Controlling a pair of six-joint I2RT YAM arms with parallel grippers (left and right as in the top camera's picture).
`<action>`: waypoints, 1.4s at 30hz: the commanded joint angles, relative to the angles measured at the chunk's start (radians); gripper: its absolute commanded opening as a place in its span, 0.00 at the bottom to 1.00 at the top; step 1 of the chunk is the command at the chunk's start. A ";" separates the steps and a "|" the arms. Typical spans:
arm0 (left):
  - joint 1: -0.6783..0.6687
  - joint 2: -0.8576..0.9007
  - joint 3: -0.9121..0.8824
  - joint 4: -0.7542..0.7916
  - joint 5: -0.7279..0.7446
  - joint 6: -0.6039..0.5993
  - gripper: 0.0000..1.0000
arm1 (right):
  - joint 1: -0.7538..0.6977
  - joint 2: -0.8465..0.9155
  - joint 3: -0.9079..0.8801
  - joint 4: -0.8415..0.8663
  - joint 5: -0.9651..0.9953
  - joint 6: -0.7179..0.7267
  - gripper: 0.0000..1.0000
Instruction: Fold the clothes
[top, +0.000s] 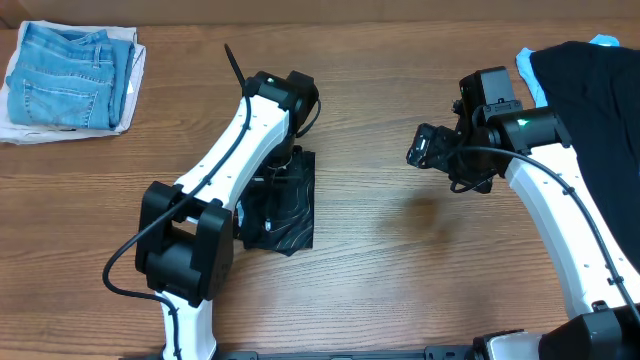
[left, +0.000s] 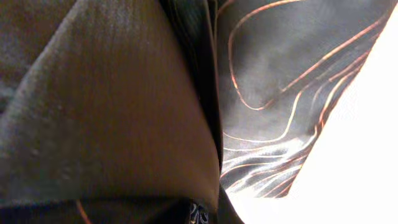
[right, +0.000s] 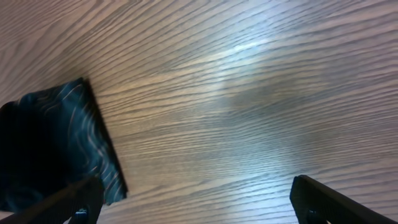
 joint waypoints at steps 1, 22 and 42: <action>-0.008 -0.004 0.024 -0.003 0.040 -0.020 0.04 | -0.010 -0.014 0.026 0.005 0.074 -0.005 1.00; -0.047 -0.004 0.024 0.017 0.097 -0.017 0.07 | -0.089 0.014 0.026 0.029 0.077 -0.003 1.00; -0.113 -0.003 0.011 0.080 0.095 -0.047 0.14 | -0.090 0.039 0.026 0.071 0.077 -0.003 1.00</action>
